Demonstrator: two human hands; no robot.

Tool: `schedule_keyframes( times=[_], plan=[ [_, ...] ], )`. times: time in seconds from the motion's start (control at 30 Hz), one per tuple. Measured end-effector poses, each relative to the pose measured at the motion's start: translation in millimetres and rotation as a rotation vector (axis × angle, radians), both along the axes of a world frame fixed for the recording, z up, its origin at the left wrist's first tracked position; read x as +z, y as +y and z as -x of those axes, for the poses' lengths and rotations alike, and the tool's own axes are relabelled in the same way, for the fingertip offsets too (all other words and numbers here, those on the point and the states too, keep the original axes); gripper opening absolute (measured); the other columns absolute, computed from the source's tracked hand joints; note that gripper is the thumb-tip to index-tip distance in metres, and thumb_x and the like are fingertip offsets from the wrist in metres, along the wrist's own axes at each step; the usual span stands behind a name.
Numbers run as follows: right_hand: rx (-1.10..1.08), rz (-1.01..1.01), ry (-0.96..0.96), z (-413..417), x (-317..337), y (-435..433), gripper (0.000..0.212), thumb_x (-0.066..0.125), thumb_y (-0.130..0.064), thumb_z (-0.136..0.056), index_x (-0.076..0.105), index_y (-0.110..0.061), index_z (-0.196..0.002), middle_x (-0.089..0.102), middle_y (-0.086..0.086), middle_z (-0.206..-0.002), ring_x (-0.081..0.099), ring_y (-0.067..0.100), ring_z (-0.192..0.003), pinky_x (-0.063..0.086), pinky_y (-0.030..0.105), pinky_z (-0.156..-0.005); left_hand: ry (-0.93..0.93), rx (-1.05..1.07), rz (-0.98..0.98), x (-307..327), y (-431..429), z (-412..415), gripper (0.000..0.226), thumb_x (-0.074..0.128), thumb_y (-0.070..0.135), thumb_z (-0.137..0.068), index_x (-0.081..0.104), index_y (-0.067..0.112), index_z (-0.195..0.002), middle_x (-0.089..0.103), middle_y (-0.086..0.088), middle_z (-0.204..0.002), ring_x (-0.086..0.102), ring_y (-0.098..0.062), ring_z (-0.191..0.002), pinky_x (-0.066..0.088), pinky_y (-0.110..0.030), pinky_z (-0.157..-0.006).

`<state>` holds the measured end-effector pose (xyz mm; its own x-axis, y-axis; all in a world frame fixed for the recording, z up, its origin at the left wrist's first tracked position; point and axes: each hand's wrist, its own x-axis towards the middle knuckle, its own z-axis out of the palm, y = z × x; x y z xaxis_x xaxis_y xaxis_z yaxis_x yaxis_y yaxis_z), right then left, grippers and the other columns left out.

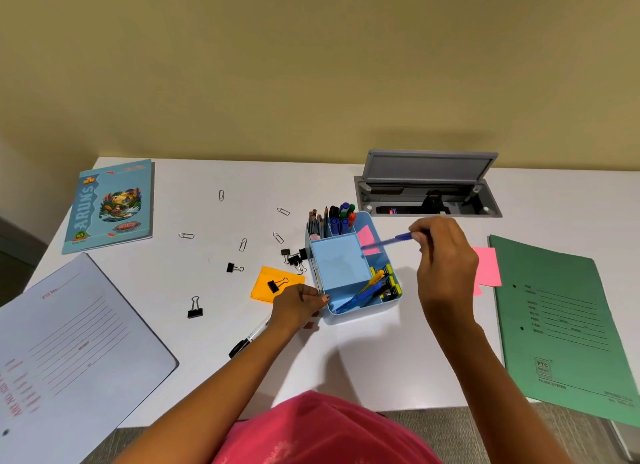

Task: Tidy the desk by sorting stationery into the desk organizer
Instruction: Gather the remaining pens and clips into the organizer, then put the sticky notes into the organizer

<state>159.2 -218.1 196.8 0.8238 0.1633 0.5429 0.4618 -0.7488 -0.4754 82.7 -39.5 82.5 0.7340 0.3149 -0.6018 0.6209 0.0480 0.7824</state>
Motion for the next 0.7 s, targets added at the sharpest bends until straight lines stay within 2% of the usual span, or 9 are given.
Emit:
schedule_keyframes(
  times=[0.1, 0.17, 0.23, 0.3, 0.4, 0.5, 0.57, 0.63, 0.7],
  plan=[
    [0.167, 0.002, -0.033, 13, -10, -8, 0.015, 0.053, 0.013, -0.088, 0.061, 0.001, -0.090, 0.059, 0.009, -0.085, 0.049, 0.014, -0.077, 0.039, 0.016, -0.071, 0.005, 0.001, 0.015, -1, 1, 0, 0.019, 0.074, 0.021, -0.080, 0.061, 0.010, -0.091, 0.068, -0.009, -0.092, 0.065, -0.017, -0.070, 0.055, -0.024, -0.045],
    [0.223, 0.040, -0.014, 17, -27, -9, 0.015, 0.053, 0.012, -0.086, 0.059, -0.002, -0.085, 0.056, 0.006, -0.082, 0.048, 0.017, -0.074, 0.039, 0.021, -0.068, 0.009, 0.003, 0.029, -1, 1, 0, 0.021, 0.074, 0.020, -0.080, 0.062, 0.009, -0.093, 0.068, -0.009, -0.092, 0.066, -0.018, -0.071, 0.055, -0.025, -0.045],
    [0.242, 0.116, -0.021, 19, -49, -7, 0.012, 0.051, 0.001, -0.090, 0.061, -0.002, -0.084, 0.057, 0.008, -0.080, 0.051, 0.020, -0.072, 0.042, 0.025, -0.066, 0.008, 0.009, 0.037, -1, 1, 0, 0.022, 0.074, 0.019, -0.080, 0.062, 0.008, -0.095, 0.067, -0.009, -0.091, 0.065, -0.018, -0.070, 0.054, -0.024, -0.043],
    [0.239, 0.145, -0.018, 21, -67, -4, 0.026, 0.044, -0.015, -0.095, 0.063, -0.002, -0.084, 0.060, 0.010, -0.080, 0.051, 0.019, -0.074, 0.043, 0.022, -0.068, 0.011, 0.013, 0.041, 0, 0, 0, 0.024, 0.074, 0.020, -0.080, 0.062, 0.006, -0.096, 0.067, -0.008, -0.090, 0.066, -0.019, -0.071, 0.054, -0.024, -0.044],
    [0.230, 0.099, 0.026, 23, -82, -1, 0.048, 0.029, -0.029, -0.101, 0.064, -0.001, -0.083, 0.061, 0.012, -0.080, 0.050, 0.019, -0.075, 0.036, 0.014, -0.071, 0.018, 0.014, 0.060, -1, 0, 0, 0.025, 0.073, 0.019, -0.080, 0.062, 0.005, -0.098, 0.066, -0.007, -0.088, 0.066, -0.020, -0.071, 0.059, -0.033, -0.051],
    [0.192, 0.099, 0.064, 20, -94, -1, 0.029, 0.042, -0.014, -0.096, 0.064, -0.002, -0.081, 0.060, 0.011, -0.079, 0.052, 0.022, -0.073, 0.045, 0.022, -0.070, 0.026, 0.016, 0.088, -2, -1, -2, 0.024, 0.071, 0.016, -0.082, 0.062, 0.002, -0.100, 0.065, -0.009, -0.089, 0.067, -0.024, -0.073, 0.059, -0.048, -0.063],
    [0.165, 0.089, 0.051, 18, -96, 0, 0.023, 0.046, -0.009, -0.091, 0.065, -0.002, -0.081, 0.061, 0.011, -0.079, 0.051, 0.021, -0.074, 0.045, 0.023, -0.070, 0.028, 0.017, 0.099, -3, -2, -3, 0.024, 0.070, 0.015, -0.083, 0.061, 0.001, -0.101, 0.064, -0.010, -0.091, 0.066, -0.026, -0.073, 0.059, -0.052, -0.065],
    [0.171, 0.089, -0.007, 15, -92, -3, 0.024, 0.047, -0.011, -0.091, 0.066, 0.000, -0.081, 0.063, 0.012, -0.079, 0.053, 0.022, -0.074, 0.046, 0.025, -0.068, 0.028, 0.010, 0.092, -3, -2, -3, 0.023, 0.069, 0.014, -0.084, 0.061, 0.001, -0.101, 0.064, -0.011, -0.092, 0.066, -0.024, -0.071, 0.060, -0.046, -0.060],
    [0.133, 0.062, -0.021, 8, -89, -10, 0.013, 0.054, 0.000, -0.087, 0.065, 0.000, -0.080, 0.063, 0.012, -0.080, 0.056, 0.025, -0.072, 0.048, 0.031, -0.064, 0.026, -0.005, 0.075, -3, -1, -4, 0.020, 0.068, 0.015, -0.085, 0.061, 0.003, -0.100, 0.065, -0.011, -0.094, 0.066, -0.021, -0.069, 0.059, -0.035, -0.052]
  ],
)
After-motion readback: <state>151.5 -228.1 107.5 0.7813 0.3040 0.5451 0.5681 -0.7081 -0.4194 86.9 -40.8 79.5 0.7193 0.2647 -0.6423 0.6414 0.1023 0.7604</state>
